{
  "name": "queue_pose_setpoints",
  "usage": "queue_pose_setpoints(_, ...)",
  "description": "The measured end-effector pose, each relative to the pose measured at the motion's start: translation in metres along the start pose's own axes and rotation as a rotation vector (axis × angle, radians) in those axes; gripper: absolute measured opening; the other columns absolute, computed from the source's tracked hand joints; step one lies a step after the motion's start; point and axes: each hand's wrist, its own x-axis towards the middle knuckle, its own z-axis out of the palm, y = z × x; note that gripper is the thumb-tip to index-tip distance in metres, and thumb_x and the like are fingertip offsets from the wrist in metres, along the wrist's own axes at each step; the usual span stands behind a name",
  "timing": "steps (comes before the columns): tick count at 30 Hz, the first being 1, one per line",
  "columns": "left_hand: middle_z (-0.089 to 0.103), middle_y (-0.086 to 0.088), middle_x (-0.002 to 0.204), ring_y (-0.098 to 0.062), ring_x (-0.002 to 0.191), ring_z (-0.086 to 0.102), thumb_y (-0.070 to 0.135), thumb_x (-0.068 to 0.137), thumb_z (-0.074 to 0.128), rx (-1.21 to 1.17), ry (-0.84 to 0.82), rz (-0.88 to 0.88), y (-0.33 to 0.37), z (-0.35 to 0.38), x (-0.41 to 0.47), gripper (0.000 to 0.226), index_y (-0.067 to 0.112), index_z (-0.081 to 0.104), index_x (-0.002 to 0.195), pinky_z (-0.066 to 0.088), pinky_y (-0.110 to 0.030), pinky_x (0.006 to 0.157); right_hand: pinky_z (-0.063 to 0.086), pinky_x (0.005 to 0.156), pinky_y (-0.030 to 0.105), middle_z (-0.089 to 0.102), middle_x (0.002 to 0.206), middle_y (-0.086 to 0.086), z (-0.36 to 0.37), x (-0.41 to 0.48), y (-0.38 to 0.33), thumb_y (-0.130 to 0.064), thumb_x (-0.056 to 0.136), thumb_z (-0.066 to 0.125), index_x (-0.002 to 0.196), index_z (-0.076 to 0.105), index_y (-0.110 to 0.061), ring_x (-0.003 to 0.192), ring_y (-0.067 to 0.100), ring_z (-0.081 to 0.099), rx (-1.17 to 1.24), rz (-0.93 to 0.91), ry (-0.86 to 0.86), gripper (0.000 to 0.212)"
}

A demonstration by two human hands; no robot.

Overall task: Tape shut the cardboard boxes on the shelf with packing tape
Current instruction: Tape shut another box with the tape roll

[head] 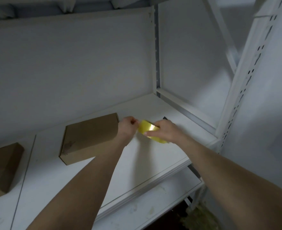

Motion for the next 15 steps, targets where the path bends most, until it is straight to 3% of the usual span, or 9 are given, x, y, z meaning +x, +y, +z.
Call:
queue_pose_setpoints(2, 0.066, -0.009, 0.084, -0.022, 0.076, 0.059, 0.018, 0.093, 0.057, -0.028, -0.017, -0.029, 0.007, -0.009, 0.007, 0.017, 0.006, 0.068, 0.09, 0.044, -0.027, 0.065, 0.044, 0.062, 0.03, 0.062, 0.07, 0.0, -0.007, 0.001, -0.005, -0.06, 0.073, 0.073, 0.061, 0.061, -0.02, 0.074, 0.02, 0.063, 0.207, 0.038, 0.046, 0.044)
queue_pose_setpoints(4, 0.062, -0.007, 0.074, -0.017, 0.063, 0.055, 0.018, 0.094, 0.058, -0.116, -0.049, -0.063, 0.013, -0.014, 0.007, 0.015, 0.007, 0.066, 0.086, 0.049, -0.028, 0.062, 0.05, 0.068, 0.034, 0.066, 0.074, 0.006, -0.011, 0.002, -0.005, -0.06, 0.072, 0.074, 0.061, 0.062, -0.017, 0.076, 0.023, 0.066, 0.27, 0.06, 0.082, 0.046)
queue_pose_setpoints(7, 0.055, -0.001, 0.064, -0.009, 0.057, 0.049, 0.014, 0.094, 0.058, -0.181, -0.078, -0.084, 0.017, -0.017, 0.004, 0.013, 0.005, 0.063, 0.086, 0.043, -0.018, 0.052, 0.051, 0.074, 0.035, 0.07, 0.084, 0.007, -0.019, 0.0, -0.01, -0.063, 0.072, 0.072, 0.066, 0.063, -0.017, 0.083, 0.024, 0.067, 0.187, 0.064, 0.065, 0.047)
queue_pose_setpoints(11, 0.055, -0.003, 0.065, -0.01, 0.056, 0.049, 0.015, 0.093, 0.058, -0.203, -0.07, -0.05, 0.023, -0.031, 0.004, 0.022, 0.009, 0.06, 0.072, 0.042, -0.017, 0.05, 0.044, 0.072, 0.029, 0.068, 0.098, 0.003, -0.026, -0.005, -0.013, -0.07, 0.072, 0.064, 0.084, 0.064, -0.019, 0.094, 0.024, 0.063, -0.097, 0.091, 0.072, 0.052)
queue_pose_setpoints(15, 0.055, -0.001, 0.066, -0.011, 0.059, 0.049, 0.013, 0.093, 0.058, -0.259, -0.071, -0.044, 0.026, -0.041, -0.001, 0.017, 0.006, 0.061, 0.078, 0.042, -0.02, 0.053, 0.046, 0.07, 0.03, 0.068, 0.09, 0.001, -0.027, -0.005, -0.013, -0.08, 0.066, 0.061, 0.083, 0.066, -0.018, 0.086, 0.022, 0.064, -0.114, 0.119, 0.082, 0.064)
